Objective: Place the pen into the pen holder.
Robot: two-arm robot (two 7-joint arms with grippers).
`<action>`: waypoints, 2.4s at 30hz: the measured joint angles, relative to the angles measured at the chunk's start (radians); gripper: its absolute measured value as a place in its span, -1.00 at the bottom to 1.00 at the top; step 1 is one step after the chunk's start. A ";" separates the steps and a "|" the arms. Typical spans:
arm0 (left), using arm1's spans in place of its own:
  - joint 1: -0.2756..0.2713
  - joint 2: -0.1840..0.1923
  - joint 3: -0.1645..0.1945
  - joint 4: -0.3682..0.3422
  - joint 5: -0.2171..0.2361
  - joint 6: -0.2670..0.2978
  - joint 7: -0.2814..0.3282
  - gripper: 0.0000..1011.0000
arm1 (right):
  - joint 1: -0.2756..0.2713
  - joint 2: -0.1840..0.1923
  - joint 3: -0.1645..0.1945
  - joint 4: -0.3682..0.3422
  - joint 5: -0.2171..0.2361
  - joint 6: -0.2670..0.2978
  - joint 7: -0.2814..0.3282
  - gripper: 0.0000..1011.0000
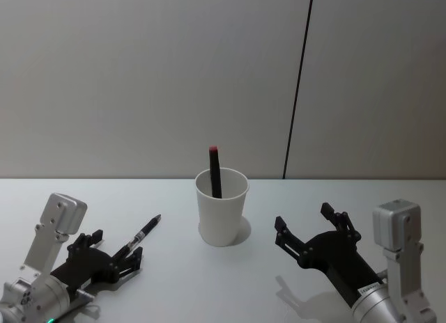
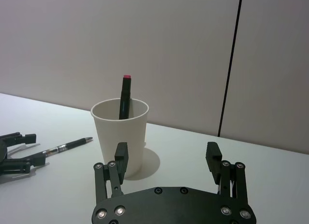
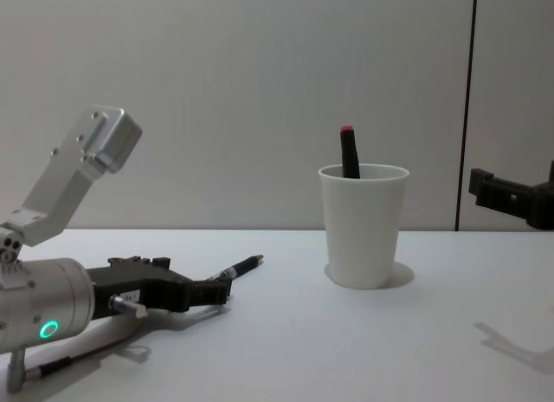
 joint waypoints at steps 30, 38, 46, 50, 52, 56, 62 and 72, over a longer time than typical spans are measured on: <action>-0.003 -0.007 -0.040 -0.103 -0.071 0.137 -0.034 0.98 | 0.000 0.000 0.000 0.000 0.000 0.000 0.000 0.98; -0.013 0.008 -0.026 -0.111 -0.076 0.185 -0.042 0.98 | 0.000 0.000 0.000 0.000 0.000 0.000 0.000 0.98; -0.026 0.027 -0.009 -0.115 -0.064 0.232 -0.046 0.98 | 0.000 0.000 0.000 0.000 0.000 0.000 0.000 0.98; -0.029 0.032 -0.004 -0.115 -0.056 0.247 -0.047 0.98 | 0.000 0.000 0.000 0.000 0.000 0.000 0.000 0.98; -0.029 0.034 -0.003 -0.114 -0.054 0.251 -0.047 0.98 | 0.000 0.000 0.000 0.000 0.000 0.000 0.000 0.98; -0.031 0.038 -0.002 -0.108 -0.048 0.260 -0.048 0.98 | 0.000 0.000 0.000 0.000 0.000 0.000 0.000 0.98; -0.032 0.037 -0.006 -0.097 -0.046 0.263 -0.050 0.98 | 0.000 0.000 0.000 0.000 0.000 0.000 0.000 0.98; -0.034 0.033 -0.015 -0.083 -0.046 0.262 -0.053 0.98 | 0.000 0.000 0.000 0.000 0.000 0.000 0.000 0.98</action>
